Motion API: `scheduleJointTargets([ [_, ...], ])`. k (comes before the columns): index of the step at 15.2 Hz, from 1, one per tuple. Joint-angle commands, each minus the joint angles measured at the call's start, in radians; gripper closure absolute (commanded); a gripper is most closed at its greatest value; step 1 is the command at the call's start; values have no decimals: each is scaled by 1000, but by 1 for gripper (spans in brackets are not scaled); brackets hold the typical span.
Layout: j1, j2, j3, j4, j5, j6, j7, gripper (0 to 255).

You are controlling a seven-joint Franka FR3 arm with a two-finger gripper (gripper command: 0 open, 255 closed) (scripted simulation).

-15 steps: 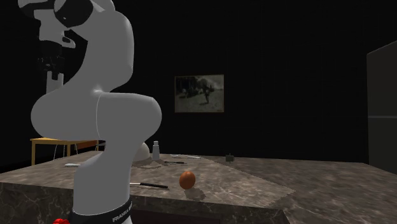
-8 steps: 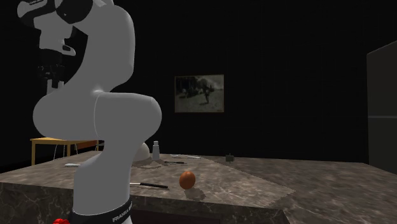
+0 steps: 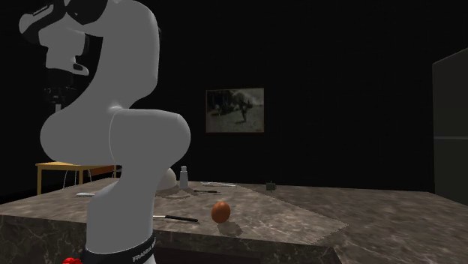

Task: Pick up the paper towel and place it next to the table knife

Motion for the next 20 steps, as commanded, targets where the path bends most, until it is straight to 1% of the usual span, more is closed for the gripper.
scheduleJointTargets([
  [1, -4, -3, -1, -30, 2, 28, 0, 255],
  [10, -23, -17, -4, -166, 10, 154, -5, 255],
  [20, -27, -2, -12, -286, -5, 284, 5, 255],
])
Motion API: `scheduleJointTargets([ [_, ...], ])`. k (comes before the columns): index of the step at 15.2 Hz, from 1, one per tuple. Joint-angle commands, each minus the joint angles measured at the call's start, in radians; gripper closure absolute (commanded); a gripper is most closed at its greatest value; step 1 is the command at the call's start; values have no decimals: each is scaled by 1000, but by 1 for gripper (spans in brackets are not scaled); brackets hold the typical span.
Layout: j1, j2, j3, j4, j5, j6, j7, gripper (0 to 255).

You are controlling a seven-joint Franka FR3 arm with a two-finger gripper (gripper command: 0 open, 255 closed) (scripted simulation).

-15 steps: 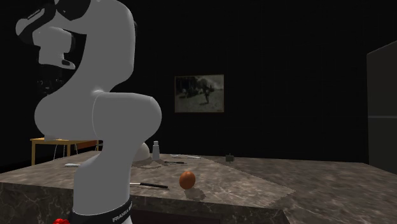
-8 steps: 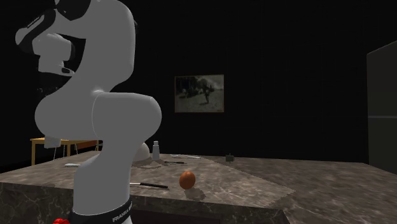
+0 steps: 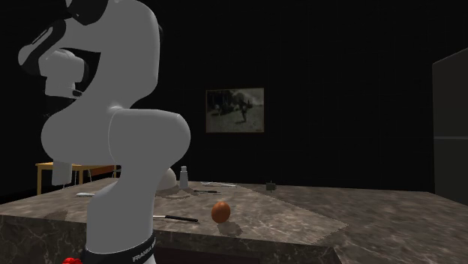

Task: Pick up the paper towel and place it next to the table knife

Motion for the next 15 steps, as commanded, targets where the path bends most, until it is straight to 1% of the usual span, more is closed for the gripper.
scheduleJointTargets([
  [1, 1, 7, -2, -21, -6, 26, 4, 255],
  [12, 14, 56, -20, -118, -53, 156, 33, 255],
  [15, 14, 56, -20, -118, -53, 156, 33, 255],
])
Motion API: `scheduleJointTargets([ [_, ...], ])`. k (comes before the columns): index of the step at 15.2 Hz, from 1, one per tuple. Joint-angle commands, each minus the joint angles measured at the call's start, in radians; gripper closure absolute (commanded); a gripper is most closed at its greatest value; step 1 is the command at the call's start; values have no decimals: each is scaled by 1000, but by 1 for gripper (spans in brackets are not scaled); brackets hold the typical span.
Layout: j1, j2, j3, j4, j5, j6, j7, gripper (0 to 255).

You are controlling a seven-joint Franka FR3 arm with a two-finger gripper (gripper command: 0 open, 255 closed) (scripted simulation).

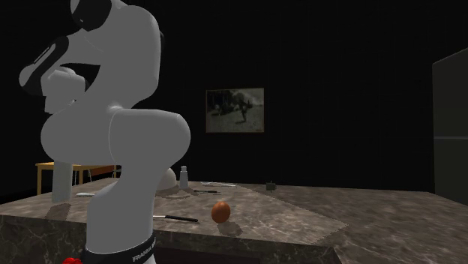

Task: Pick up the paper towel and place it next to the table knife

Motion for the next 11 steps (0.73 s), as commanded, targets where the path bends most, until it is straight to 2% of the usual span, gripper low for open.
scheduleJointTargets([
  [1, 0, 0, 0, -2, -1, 2, 0, 255],
  [5, 0, 0, 0, -2, -1, 2, 0, 255],
  [6, 0, 0, 0, -2, -1, 2, 0, 0],
  [11, 0, 0, 0, -2, -1, 2, 0, 0],
])
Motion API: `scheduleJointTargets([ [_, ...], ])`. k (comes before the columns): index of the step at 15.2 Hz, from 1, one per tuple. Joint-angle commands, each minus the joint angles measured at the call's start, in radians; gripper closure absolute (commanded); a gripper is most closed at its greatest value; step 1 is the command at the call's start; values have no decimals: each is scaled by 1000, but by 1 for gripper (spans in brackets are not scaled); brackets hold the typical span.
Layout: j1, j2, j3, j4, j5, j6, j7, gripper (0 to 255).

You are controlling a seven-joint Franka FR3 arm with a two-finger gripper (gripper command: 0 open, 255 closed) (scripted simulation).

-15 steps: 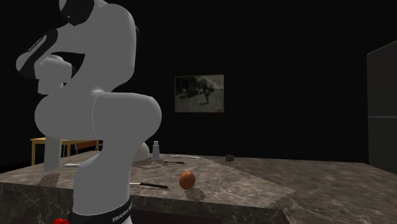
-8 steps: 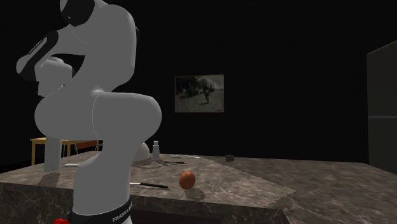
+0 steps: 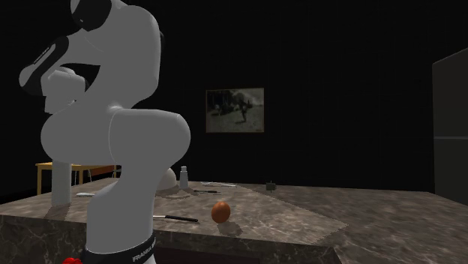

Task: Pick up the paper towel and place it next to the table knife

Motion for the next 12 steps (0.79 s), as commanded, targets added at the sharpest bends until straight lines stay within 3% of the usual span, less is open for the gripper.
scheduleJointTargets([
  [1, -6, -16, 6, 18, 15, -28, -9, 0],
  [4, -18, -52, 18, 75, 48, -110, -32, 0],
  [12, -18, -52, 17, 75, 48, -110, -32, 0],
])
